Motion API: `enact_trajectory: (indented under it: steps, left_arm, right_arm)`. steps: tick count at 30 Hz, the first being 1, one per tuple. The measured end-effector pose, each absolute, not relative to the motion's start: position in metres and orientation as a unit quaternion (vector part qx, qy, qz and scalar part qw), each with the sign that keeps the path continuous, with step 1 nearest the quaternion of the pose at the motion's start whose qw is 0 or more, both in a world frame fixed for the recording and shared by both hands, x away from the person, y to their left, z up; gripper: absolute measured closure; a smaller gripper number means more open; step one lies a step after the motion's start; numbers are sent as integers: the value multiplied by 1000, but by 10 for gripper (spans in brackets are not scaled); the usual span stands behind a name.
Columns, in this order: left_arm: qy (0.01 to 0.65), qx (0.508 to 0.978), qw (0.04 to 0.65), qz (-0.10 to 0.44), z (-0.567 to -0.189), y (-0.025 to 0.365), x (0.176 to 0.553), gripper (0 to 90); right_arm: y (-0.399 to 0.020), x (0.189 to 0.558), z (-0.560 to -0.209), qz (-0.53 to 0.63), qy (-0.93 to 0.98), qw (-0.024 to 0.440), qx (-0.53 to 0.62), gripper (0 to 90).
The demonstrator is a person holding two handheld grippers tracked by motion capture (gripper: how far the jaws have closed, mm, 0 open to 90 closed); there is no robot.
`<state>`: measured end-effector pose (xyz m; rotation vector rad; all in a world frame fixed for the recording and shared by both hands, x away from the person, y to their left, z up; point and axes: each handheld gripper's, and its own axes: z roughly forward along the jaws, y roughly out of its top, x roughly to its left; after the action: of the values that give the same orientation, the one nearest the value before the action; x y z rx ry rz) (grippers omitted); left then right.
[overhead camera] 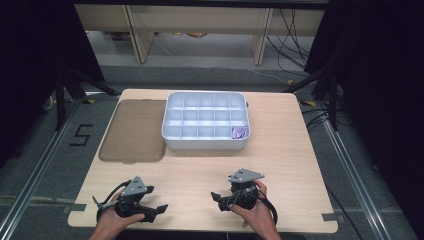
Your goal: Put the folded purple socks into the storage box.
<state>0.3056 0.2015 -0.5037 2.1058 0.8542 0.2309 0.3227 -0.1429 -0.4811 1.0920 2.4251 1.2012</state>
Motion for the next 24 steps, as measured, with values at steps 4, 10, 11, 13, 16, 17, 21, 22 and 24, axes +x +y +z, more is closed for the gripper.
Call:
enact_trajectory:
  steps: [4,10,11,13,16,17,21,22,24]
  left_arm:
    - [347,836,416,85,-504,201,305,159]
    - [347,831,425,90,-505,199,304,159]
    - [343,835,420,90,-504,200,304,159]
    - [343,835,420,90,-505,199,305,159]
    - [341,837,419,90,-505,199,304,159]
    - [341,836,420,89,-505,199,304,159]
    - [338,839,416,90,-505,199,304,159]
    - [342,835,421,88,-506,198,304,159]
    - [336,843,411,89,-505,200,304,159]
  right_arm:
    - [-146,318,-484,402,829,115,372,162]
    - [-149,311,-487,397,827,115,382,165]
    - [-150,309,-488,397,826,119,382,165]
    - [-152,307,-489,403,821,114,388,164]
    - [-155,304,-489,401,822,115,386,165]
    - [-156,303,-490,399,824,111,387,167]
    - [-155,301,-492,393,832,114,375,170]
    - [-155,301,-493,391,833,112,376,169]
    - [-155,301,-494,389,834,108,376,170]
